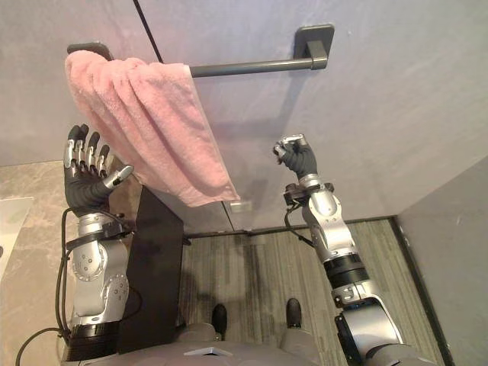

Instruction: Organize washtable

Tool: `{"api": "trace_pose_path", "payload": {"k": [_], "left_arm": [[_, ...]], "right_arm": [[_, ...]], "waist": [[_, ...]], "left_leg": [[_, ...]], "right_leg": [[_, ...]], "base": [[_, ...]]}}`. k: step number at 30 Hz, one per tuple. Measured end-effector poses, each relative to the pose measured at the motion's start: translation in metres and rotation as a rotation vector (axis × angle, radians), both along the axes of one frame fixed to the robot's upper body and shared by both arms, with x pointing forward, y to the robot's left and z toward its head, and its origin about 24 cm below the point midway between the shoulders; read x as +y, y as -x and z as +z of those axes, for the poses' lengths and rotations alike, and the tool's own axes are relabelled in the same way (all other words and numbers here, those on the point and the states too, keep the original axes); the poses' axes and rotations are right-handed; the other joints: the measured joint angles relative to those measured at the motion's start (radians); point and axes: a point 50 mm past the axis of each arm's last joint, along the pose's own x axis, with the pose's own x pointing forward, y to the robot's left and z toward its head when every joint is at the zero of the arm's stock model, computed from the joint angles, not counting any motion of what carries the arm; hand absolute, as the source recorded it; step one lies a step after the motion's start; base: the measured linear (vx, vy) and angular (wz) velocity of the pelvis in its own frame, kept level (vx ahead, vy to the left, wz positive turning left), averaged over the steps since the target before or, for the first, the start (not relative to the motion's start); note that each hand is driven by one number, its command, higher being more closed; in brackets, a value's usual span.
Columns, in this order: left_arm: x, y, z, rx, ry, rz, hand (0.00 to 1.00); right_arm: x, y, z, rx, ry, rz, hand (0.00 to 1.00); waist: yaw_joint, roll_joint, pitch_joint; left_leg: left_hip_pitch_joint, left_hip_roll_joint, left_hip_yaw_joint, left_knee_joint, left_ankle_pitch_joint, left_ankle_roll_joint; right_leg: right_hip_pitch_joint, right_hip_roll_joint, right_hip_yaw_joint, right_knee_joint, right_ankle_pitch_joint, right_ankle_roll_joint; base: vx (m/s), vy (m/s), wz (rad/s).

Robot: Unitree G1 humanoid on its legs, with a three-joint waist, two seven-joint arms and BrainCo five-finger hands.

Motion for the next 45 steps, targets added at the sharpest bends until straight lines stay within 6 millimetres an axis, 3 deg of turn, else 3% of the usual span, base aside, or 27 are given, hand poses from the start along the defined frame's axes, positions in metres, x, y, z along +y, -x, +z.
{"api": "trace_pose_path", "payload": {"k": [6, 17, 32, 36, 45], "left_arm": [[0.001, 0.0, -0.003, 0.016, 0.001, 0.004, 0.0], [0.003, 0.008, -0.009, 0.04, 0.003, 0.014, 0.0], [0.0, 0.012, -0.001, -0.002, 0.006, 0.011, 0.0], [0.0, 0.012, -0.001, -0.001, 0.007, 0.011, 0.0], [-0.001, 0.015, 0.008, -0.042, 0.002, 0.005, 0.0]], "right_arm": [[0.014, 0.003, -0.004, 0.026, -0.048, 0.094, 0.0], [0.021, 0.004, -0.008, 0.051, -0.063, 0.127, 0.0], [0.019, -0.007, -0.009, 0.076, -0.055, 0.083, 0.0], [0.025, -0.008, -0.006, 0.067, -0.066, 0.096, 0.0], [0.043, -0.022, 0.021, 0.0, -0.057, 0.142, 0.0]], "waist": [[0.001, 0.001, -0.002], [0.014, -0.001, -0.027], [0.041, 0.0, -0.03], [0.042, -0.001, -0.03], [0.051, -0.001, -0.03]], "left_leg": [[-0.002, 0.0, -0.011, 0.0, 0.0, 0.0], [-0.009, 0.0, -0.053, -0.036, 0.028, -0.002], [-0.041, 0.0, -0.081, -0.037, 0.048, -0.005], [-0.044, 0.0, -0.083, -0.037, 0.048, -0.005], [-0.077, 0.001, -0.109, -0.037, 0.059, -0.007]], "right_leg": [[0.003, -0.001, -0.009, -0.003, 0.002, 0.0], [0.005, -0.003, -0.051, -0.007, 0.002, 0.0], [-0.009, -0.006, -0.085, -0.006, 0.002, -0.001], [-0.01, -0.006, -0.087, -0.007, 0.002, -0.001], [-0.029, -0.006, -0.113, -0.007, 0.004, -0.003]], "base": [[-0.01, -0.001, 0.03], [0.0, -0.003, 0.11], [-0.01, -0.005, 0.07], [0.0, 0.0, 0.0], [0.0, -0.005, 0.08]]}}
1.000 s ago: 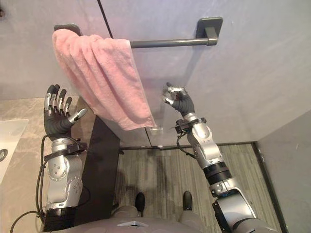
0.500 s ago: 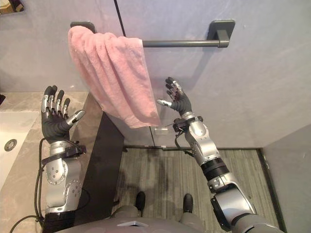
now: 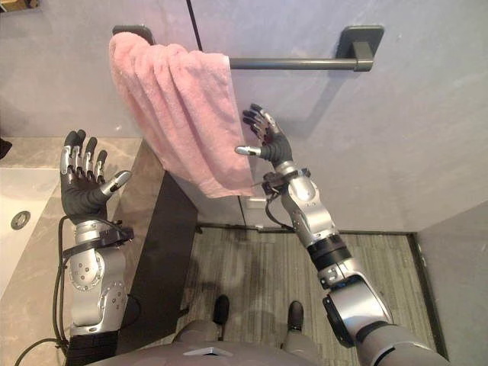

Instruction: Organize washtable

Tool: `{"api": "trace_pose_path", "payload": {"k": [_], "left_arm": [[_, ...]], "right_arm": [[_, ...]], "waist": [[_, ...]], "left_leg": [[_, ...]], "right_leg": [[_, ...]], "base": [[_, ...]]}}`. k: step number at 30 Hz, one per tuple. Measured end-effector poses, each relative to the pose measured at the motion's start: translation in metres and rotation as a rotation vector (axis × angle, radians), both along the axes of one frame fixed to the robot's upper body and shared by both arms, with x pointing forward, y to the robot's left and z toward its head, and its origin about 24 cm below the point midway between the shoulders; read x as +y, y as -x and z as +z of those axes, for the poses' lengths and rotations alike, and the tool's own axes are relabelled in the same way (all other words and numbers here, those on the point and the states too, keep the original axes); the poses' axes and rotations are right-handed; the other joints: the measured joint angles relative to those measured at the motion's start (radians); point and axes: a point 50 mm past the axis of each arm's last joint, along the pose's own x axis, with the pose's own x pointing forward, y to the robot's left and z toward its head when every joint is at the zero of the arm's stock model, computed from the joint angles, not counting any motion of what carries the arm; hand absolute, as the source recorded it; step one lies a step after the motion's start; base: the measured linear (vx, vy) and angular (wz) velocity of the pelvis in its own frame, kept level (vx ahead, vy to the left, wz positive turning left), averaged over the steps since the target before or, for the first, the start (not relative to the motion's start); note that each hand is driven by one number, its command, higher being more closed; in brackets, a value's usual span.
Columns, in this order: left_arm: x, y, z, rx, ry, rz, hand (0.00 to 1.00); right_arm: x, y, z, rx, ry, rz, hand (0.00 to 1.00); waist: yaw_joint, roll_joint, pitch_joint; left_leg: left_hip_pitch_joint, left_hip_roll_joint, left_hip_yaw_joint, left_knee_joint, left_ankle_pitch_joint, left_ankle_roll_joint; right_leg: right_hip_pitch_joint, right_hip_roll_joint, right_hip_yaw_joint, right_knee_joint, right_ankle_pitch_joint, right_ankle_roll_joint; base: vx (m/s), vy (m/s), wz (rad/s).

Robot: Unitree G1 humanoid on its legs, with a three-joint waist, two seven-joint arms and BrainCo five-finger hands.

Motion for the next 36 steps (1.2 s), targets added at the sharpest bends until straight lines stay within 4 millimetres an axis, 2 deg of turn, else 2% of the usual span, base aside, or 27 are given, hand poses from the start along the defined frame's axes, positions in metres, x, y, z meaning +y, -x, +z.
{"api": "trace_pose_path", "payload": {"k": [3, 7, 8, 11, 19, 29, 36], "left_arm": [[0.0, 0.001, 0.003, -0.014, -0.002, -0.001, 0.0], [0.0, 0.001, 0.004, -0.018, 0.0, 0.0, 0.0], [0.0, 0.001, 0.004, -0.019, 0.006, -0.001, 0.0], [0.001, 0.003, 0.004, -0.023, 0.019, 0.002, 0.0], [0.001, 0.005, 0.006, -0.037, 0.018, 0.004, 0.0], [-0.002, 0.005, 0.006, -0.047, 0.055, 0.013, 0.0], [-0.002, 0.009, 0.009, -0.06, 0.051, 0.014, 0.0]], "right_arm": [[0.004, -0.001, 0.002, -0.004, -0.001, 0.0, 0.0], [0.008, -0.002, 0.008, -0.019, -0.011, 0.007, 0.0], [0.009, -0.002, 0.009, -0.02, -0.012, 0.008, 1.0], [0.012, -0.007, 0.008, -0.002, -0.008, 0.004, 1.0], [0.012, -0.009, 0.007, 0.012, -0.014, -0.016, 1.0], [0.009, -0.013, 0.012, 0.004, -0.031, -0.044, 1.0], [0.007, -0.014, 0.011, 0.011, -0.037, -0.062, 1.0]], "waist": [[0.014, 0.0, 0.0], [0.016, -0.001, 0.001], [0.016, -0.001, 0.001], [0.017, -0.002, 0.003], [0.018, -0.026, 0.031], [0.017, -0.02, 0.073], [0.016, -0.018, 0.077]], "left_leg": [[-0.003, 0.0, -0.002, 0.0, 0.0, 0.0], [-0.025, -0.001, -0.019, -0.002, 0.009, -0.001], [-0.028, -0.001, -0.022, -0.003, 0.011, -0.001], [-0.03, -0.001, -0.023, -0.003, 0.012, -0.001], [-0.031, -0.001, -0.022, -0.001, 0.012, -0.001], [-0.027, -0.001, -0.017, 0.0, 0.012, -0.001], [-0.02, -0.001, -0.005, 0.0, 0.012, -0.001]], "right_leg": [[-0.001, -0.001, -0.003, 0.0, 0.0, 0.0], [-0.011, -0.003, -0.021, 0.001, 0.0, 0.0], [-0.013, -0.003, -0.024, 0.002, 0.0, 0.0], [-0.015, -0.003, -0.025, 0.003, 0.0, 0.0], [-0.017, -0.003, -0.025, 0.003, -0.001, -0.001], [-0.018, -0.003, -0.021, 0.008, -0.001, -0.001], [-0.018, -0.003, -0.011, 0.01, 0.0, -0.001]], "base": [[0.0, 0.001, 0.02], [-0.01, -0.002, 0.14], [-0.02, -0.007, 0.1], [0.0, -0.002, 0.01], [0.0, 0.0, 0.0], [0.0, 0.0, -0.01], [0.0, 0.002, -0.05]]}}
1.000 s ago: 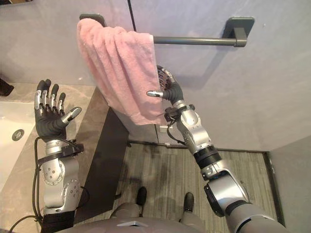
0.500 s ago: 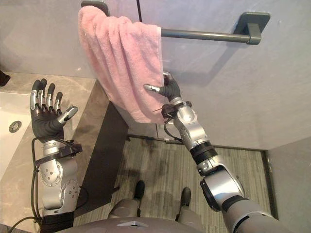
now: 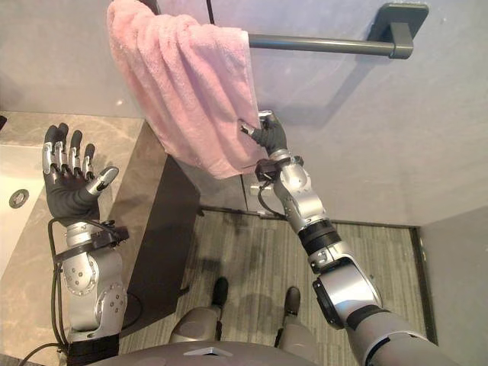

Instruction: Organize washtable

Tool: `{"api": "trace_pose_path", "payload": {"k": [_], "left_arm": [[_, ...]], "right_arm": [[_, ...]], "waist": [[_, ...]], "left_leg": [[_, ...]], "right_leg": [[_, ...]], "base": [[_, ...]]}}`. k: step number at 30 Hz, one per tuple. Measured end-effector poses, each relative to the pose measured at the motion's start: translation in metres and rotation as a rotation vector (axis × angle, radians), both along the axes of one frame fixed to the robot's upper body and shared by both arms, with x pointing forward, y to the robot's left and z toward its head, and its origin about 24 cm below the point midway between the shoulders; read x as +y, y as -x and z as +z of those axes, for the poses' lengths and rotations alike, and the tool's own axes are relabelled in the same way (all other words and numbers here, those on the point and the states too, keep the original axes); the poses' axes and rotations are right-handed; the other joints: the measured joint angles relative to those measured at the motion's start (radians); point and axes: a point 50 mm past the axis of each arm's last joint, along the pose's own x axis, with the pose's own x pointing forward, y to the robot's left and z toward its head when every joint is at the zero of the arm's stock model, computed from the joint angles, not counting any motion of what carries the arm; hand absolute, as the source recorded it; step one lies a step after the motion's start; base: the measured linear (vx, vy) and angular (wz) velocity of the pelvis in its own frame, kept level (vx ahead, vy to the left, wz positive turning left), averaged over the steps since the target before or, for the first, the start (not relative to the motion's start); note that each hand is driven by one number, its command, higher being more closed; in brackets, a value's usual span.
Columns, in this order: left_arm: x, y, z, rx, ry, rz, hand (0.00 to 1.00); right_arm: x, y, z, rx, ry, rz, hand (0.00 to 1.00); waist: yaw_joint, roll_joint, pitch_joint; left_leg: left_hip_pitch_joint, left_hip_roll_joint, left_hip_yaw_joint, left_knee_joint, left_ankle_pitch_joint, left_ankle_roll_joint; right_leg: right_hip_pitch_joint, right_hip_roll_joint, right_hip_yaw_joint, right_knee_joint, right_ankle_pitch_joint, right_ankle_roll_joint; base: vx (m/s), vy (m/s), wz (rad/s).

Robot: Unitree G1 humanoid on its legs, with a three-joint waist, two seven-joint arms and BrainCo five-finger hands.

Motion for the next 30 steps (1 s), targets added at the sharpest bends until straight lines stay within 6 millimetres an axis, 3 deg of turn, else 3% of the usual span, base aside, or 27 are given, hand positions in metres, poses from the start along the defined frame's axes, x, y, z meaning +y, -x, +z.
{"api": "trace_pose_path", "payload": {"k": [14, 16, 24, 26, 30], "left_arm": [[0.001, -0.006, 0.004, -0.011, -0.003, 0.01, 0.0], [0.0, -0.011, -0.001, 0.016, -0.016, 0.012, 0.0], [0.005, -0.044, -0.013, 0.133, -0.064, 0.025, 0.0], [0.008, -0.051, -0.018, 0.17, -0.071, 0.036, 0.0], [0.012, -0.065, -0.023, 0.221, -0.064, 0.058, 0.0]], "right_arm": [[-0.013, 0.009, -0.011, -0.003, 0.005, -0.045, 1.0], [-0.015, 0.012, -0.012, -0.002, -0.002, -0.049, 1.0], [-0.027, 0.026, -0.01, -0.045, -0.037, -0.064, 1.0], [-0.026, 0.028, -0.009, -0.048, -0.048, -0.055, 1.0], [-0.028, 0.034, -0.008, -0.061, -0.068, -0.053, 1.0]], "waist": [[-0.008, 0.0, 0.0], [-0.024, 0.0, 0.0], [-0.036, -0.001, 0.0], [-0.059, -0.002, 0.0], [-0.061, -0.004, 0.0]], "left_leg": [[0.027, 0.0, 0.058, 0.0, -0.003, 0.001], [0.029, 0.0, 0.067, 0.0, -0.003, 0.001], [0.038, 0.001, 0.117, 0.001, -0.006, 0.001], [0.04, 0.002, 0.125, 0.001, -0.007, 0.002], [0.044, 0.007, 0.15, 0.001, -0.011, 0.001]], "right_leg": [[-0.016, 0.004, 0.057, 0.02, 0.002, 0.0], [-0.018, 0.006, 0.066, 0.02, 0.005, 0.0], [-0.024, 0.011, 0.116, -0.011, 0.04, 0.0], [-0.025, 0.012, 0.124, -0.012, 0.043, -0.001], [-0.036, 0.019, 0.152, -0.012, 0.05, -0.001]], "base": [[-0.02, 0.004, -0.12], [-0.02, 0.0, -0.12], [-0.01, 0.0, -0.18], [-0.02, -0.005, -0.14], [-0.02, -0.014, -0.19]]}}
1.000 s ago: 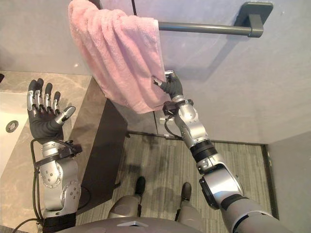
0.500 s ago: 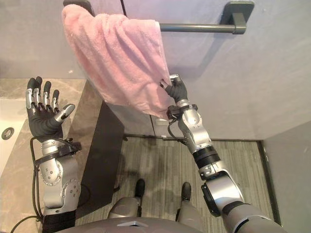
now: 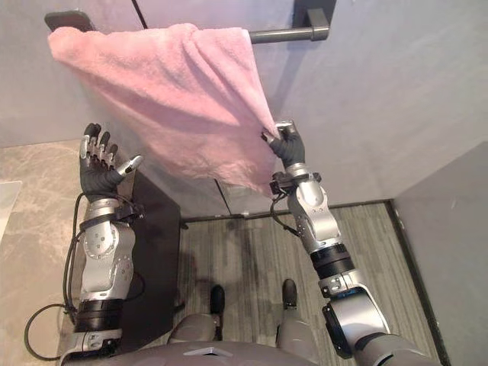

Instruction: Organize washtable

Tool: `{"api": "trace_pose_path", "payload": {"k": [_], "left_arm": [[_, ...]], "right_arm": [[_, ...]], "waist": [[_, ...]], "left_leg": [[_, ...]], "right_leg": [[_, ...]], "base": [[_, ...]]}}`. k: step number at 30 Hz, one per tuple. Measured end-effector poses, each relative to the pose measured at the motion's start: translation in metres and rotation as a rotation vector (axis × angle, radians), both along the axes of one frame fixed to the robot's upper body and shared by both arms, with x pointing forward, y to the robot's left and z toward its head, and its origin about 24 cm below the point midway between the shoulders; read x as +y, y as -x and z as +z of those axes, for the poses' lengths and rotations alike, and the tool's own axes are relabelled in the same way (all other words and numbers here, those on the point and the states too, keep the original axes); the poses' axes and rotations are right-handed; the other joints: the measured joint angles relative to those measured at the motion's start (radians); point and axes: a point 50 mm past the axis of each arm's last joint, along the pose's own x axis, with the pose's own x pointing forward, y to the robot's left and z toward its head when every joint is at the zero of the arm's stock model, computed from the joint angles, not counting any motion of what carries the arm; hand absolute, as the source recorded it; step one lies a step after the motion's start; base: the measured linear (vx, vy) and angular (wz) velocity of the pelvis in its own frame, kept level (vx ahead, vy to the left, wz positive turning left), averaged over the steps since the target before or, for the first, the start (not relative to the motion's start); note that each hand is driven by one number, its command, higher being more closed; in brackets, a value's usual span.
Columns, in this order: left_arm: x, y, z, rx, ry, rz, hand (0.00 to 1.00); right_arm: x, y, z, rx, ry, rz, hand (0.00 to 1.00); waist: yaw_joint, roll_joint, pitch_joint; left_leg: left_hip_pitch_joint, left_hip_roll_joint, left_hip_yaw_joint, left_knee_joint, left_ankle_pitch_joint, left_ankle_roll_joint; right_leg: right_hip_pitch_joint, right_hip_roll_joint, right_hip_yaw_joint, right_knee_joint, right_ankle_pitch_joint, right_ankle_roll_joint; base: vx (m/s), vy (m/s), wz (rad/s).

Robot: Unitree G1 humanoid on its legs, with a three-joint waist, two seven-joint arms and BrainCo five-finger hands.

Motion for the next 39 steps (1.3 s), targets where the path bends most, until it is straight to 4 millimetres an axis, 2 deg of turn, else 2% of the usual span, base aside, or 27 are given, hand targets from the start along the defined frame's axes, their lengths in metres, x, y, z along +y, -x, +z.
{"api": "trace_pose_path", "payload": {"k": [4, 11, 16, 17, 26, 31, 34, 39], "left_arm": [[0.006, -0.009, 0.0, 0.021, 0.008, 0.041, 0.0], [0.005, -0.02, 0.0, 0.041, 0.031, 0.063, 0.0], [0.003, -0.022, -0.003, 0.051, 0.04, 0.065, 0.0], [0.002, -0.023, -0.004, 0.058, 0.042, 0.066, 1.0], [-0.01, -0.033, -0.004, 0.065, 0.045, 0.037, 1.0], [-0.059, -0.051, 0.022, -0.002, -0.067, -0.205, 1.0], [-0.062, -0.054, 0.029, -0.028, -0.074, -0.223, 1.0], [-0.064, -0.054, 0.027, -0.023, -0.067, -0.225, 1.0]], "right_arm": [[-0.001, 0.004, -0.002, 0.009, -0.035, 0.007, 1.0], [-0.005, 0.006, -0.008, 0.027, -0.033, -0.009, 1.0], [-0.004, 0.008, -0.002, 0.004, -0.045, -0.011, 1.0], [-0.004, 0.009, -0.001, 0.001, -0.046, -0.011, 1.0], [0.006, 0.01, -0.003, 0.007, -0.047, 0.015, 1.0], [0.017, 0.011, -0.003, 0.011, -0.064, 0.039, 1.0], [0.021, 0.012, -0.002, 0.003, -0.061, 0.05, 1.0], [0.02, 0.012, -0.001, -0.005, -0.065, 0.046, 1.0]], "waist": [[-0.019, -0.017, 0.005], [-0.028, -0.019, 0.004], [-0.037, -0.021, 0.005], [-0.038, -0.021, 0.005], [-0.041, -0.022, 0.004], [-0.063, -0.025, 0.003], [-0.093, -0.026, 0.002], [-0.103, -0.026, 0.002]], "left_leg": [[0.008, 0.011, 0.016, 0.0, -0.005, -0.007], [0.007, 0.013, 0.026, 0.0, -0.009, -0.009], [0.007, 0.013, 0.026, 0.0, -0.011, -0.01], [0.007, 0.013, 0.027, 0.0, -0.011, -0.01], [-0.009, 0.011, 0.045, 0.0, -0.009, -0.016], [-0.008, 0.011, 0.048, 0.0, -0.007, -0.015], [-0.004, 0.012, 0.05, 0.0, -0.007, -0.014], [-0.001, 0.014, 0.048, 0.0, -0.008, -0.014]], "right_leg": [[-0.001, 0.014, 0.014, 0.0, 0.002, -0.004], [-0.013, 0.02, 0.03, 0.0, 0.004, -0.005], [-0.014, 0.021, 0.033, 0.0, 0.004, -0.005], [-0.014, 0.021, 0.034, 0.0, 0.004, -0.005], [-0.039, 0.021, 0.048, 0.0, 0.014, -0.006], [-0.042, 0.021, 0.052, 0.0, 0.018, -0.007], [-0.042, 0.021, 0.058, 0.0, 0.018, -0.006], [-0.036, 0.021, 0.056, 0.0, 0.019, -0.005]], "base": [[0.0, -0.024, -0.14], [0.02, -0.004, -0.08], [0.0, 0.0, 0.0], [0.0, 0.0, 0.0], [-0.02, -0.004, -0.04], [0.01, 0.001, -0.04], [0.04, 0.0, -0.08], [0.01, 0.001, 0.01]]}}
